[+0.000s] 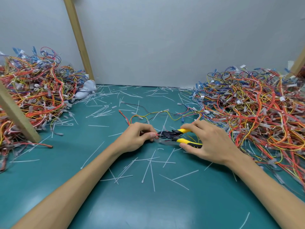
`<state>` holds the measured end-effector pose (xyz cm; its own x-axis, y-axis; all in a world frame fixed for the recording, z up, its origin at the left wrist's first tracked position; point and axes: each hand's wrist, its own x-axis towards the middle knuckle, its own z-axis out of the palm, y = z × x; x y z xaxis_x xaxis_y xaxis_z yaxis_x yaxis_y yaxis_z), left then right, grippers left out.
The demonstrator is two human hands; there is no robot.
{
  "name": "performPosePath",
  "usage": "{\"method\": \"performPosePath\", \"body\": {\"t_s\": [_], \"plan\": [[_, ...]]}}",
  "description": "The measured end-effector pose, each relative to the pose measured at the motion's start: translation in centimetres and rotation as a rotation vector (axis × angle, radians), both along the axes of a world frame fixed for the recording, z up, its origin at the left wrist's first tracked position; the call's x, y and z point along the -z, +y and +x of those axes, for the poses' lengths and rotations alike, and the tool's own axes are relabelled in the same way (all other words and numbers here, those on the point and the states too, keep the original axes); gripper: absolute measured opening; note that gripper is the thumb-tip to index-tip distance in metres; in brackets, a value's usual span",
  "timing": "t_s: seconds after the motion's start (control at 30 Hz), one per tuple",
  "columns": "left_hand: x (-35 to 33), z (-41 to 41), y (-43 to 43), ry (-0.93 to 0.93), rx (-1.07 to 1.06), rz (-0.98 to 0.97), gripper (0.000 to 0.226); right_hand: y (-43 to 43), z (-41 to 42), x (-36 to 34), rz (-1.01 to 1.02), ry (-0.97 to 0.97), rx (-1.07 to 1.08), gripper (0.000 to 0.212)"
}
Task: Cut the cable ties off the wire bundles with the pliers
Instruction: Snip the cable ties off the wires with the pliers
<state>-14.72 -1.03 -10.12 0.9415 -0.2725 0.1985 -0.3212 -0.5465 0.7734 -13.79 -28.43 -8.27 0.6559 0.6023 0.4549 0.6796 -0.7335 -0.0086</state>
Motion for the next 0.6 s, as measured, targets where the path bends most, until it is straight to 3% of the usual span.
{"method": "performPosePath", "body": {"t_s": [0.6], "plan": [[-0.18,-0.16,0.02,0.037,0.003,0.012,0.017,0.3,-0.33,-0.26,0.129,-0.036,-0.021,0.043]]}}
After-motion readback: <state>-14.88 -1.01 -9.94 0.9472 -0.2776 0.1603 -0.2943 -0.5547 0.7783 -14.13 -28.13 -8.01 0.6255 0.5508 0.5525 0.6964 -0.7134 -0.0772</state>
